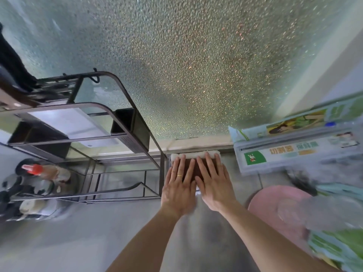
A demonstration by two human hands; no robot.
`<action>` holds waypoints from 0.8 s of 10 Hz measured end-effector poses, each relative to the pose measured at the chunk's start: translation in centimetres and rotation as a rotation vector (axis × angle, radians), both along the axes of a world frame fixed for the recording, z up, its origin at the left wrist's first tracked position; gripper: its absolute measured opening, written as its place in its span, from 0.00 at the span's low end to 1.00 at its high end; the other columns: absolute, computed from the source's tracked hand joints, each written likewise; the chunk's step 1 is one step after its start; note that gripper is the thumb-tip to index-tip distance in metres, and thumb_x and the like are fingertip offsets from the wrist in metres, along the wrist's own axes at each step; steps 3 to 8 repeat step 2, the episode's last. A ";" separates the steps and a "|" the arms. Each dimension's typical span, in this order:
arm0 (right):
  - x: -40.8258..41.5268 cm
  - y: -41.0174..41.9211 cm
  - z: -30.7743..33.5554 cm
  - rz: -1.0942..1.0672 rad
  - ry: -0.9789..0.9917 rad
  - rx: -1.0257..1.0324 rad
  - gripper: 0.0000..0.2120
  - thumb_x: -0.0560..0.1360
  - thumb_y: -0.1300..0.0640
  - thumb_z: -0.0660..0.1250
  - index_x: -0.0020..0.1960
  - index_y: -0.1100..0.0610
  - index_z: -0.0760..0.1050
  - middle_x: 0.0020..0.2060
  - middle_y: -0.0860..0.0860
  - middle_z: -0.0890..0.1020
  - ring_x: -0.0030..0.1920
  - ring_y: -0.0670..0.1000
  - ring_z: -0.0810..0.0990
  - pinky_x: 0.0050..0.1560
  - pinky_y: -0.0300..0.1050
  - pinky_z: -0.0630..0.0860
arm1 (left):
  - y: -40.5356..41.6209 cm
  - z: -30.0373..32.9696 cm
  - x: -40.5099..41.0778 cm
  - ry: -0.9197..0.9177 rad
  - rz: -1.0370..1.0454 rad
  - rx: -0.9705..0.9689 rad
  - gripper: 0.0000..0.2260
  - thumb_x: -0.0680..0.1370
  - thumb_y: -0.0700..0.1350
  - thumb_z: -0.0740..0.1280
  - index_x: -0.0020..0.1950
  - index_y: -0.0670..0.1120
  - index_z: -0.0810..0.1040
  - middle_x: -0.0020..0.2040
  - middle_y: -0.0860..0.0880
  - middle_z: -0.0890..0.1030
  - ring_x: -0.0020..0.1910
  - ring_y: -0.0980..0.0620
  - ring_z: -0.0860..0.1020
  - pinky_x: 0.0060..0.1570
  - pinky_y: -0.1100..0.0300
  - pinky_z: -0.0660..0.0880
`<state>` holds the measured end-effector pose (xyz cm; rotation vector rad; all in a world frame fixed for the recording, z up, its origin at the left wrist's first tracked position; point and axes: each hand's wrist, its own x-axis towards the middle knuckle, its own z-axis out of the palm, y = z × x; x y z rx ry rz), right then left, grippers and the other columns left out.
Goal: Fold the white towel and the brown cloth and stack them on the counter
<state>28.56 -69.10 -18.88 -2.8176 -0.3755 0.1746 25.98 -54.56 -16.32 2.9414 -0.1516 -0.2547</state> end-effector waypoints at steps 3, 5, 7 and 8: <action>-2.6 -0.8 4.1 -0.014 -0.053 0.054 0.31 0.81 0.38 0.48 0.80 0.49 0.50 0.81 0.55 0.51 0.80 0.59 0.47 0.76 0.60 0.59 | 0.9 3.7 -2.7 -0.079 0.076 -0.122 0.29 0.84 0.53 0.51 0.82 0.48 0.43 0.83 0.48 0.40 0.81 0.51 0.38 0.80 0.51 0.49; -2.6 -0.8 4.1 -0.014 -0.053 0.054 0.31 0.81 0.38 0.48 0.80 0.49 0.50 0.81 0.55 0.51 0.80 0.59 0.47 0.76 0.60 0.59 | 0.9 3.7 -2.7 -0.079 0.076 -0.122 0.29 0.84 0.53 0.51 0.82 0.48 0.43 0.83 0.48 0.40 0.81 0.51 0.38 0.80 0.51 0.49; -2.6 -0.8 4.1 -0.014 -0.053 0.054 0.31 0.81 0.38 0.48 0.80 0.49 0.50 0.81 0.55 0.51 0.80 0.59 0.47 0.76 0.60 0.59 | 0.9 3.7 -2.7 -0.079 0.076 -0.122 0.29 0.84 0.53 0.51 0.82 0.48 0.43 0.83 0.48 0.40 0.81 0.51 0.38 0.80 0.51 0.49; -2.6 -0.8 4.1 -0.014 -0.053 0.054 0.31 0.81 0.38 0.48 0.80 0.49 0.50 0.81 0.55 0.51 0.80 0.59 0.47 0.76 0.60 0.59 | 0.9 3.7 -2.7 -0.079 0.076 -0.122 0.29 0.84 0.53 0.51 0.82 0.48 0.43 0.83 0.48 0.40 0.81 0.51 0.38 0.80 0.51 0.49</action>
